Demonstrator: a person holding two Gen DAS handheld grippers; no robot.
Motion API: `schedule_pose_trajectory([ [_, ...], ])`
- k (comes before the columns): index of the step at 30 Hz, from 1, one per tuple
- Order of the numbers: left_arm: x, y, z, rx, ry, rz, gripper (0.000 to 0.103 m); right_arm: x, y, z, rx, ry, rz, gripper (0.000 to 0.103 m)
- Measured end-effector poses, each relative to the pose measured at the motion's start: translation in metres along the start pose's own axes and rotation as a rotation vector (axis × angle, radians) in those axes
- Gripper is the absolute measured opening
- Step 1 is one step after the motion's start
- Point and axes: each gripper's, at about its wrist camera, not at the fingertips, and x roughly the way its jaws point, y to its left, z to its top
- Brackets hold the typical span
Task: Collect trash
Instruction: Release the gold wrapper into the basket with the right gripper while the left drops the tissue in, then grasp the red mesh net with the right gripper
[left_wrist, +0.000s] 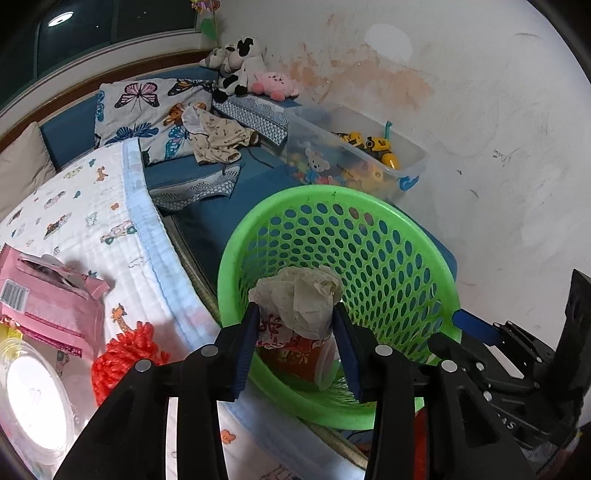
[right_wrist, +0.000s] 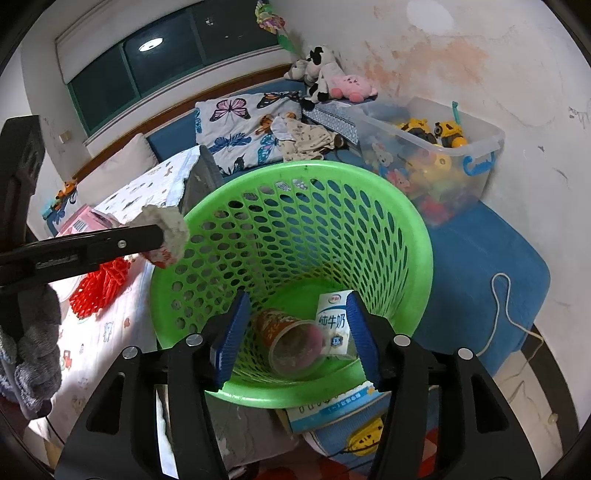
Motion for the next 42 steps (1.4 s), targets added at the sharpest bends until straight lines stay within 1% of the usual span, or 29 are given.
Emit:
schedule_pose_trajectory([
  [1, 0.001, 0.000, 0.000, -0.001, 0.002, -0.003, 0.044, 0.000, 0.000, 0.000, 0.000, 0.000, 0.000, 0.056],
  [2, 0.001, 0.000, -0.001, 0.000, 0.002, -0.006, 0.049, 0.000, 0.001, -0.001, -0.002, 0.001, 0.001, 0.056],
  [3, 0.001, -0.001, -0.001, 0.003, -0.001, -0.004, 0.052, 0.000, 0.001, -0.002, -0.002, 0.002, 0.002, 0.056],
  [4, 0.000, -0.002, -0.001, 0.007, -0.008, 0.001, 0.057, 0.000, 0.002, -0.002, -0.004, 0.003, 0.004, 0.056],
  [7, -0.004, -0.001, -0.002, 0.013, -0.018, 0.000, 0.060, 0.000, 0.004, -0.003, -0.006, 0.005, 0.007, 0.057],
  [12, -0.018, 0.008, -0.005, -0.016, -0.035, 0.008, 0.060, -0.001, 0.011, -0.004, -0.018, 0.008, 0.020, 0.057],
  [14, -0.026, 0.014, -0.008, -0.028, -0.048, 0.024, 0.060, -0.003, 0.016, -0.004, -0.029, 0.006, 0.028, 0.058],
  [16, -0.036, 0.023, -0.013, -0.044, -0.064, 0.049, 0.060, -0.004, 0.023, -0.004, -0.041, 0.006, 0.039, 0.060],
  [20, -0.056, 0.042, -0.024, -0.081, -0.091, 0.095, 0.060, -0.005, 0.039, -0.002, -0.071, 0.004, 0.063, 0.061],
  [22, -0.067, 0.052, -0.031, -0.098, -0.106, 0.134, 0.060, -0.004, 0.050, -0.001, -0.090, 0.004, 0.080, 0.062],
  [28, -0.095, 0.088, -0.054, -0.180, -0.134, 0.214, 0.060, 0.001, 0.084, 0.001, -0.149, 0.014, 0.131, 0.063],
  [35, -0.123, 0.119, -0.082, -0.247, -0.155, 0.255, 0.060, 0.011, 0.123, 0.004, -0.201, 0.028, 0.199, 0.063],
  [42, -0.149, 0.144, -0.100, -0.315, -0.191, 0.276, 0.059, 0.028, 0.152, 0.010, -0.207, 0.068, 0.284, 0.063],
])
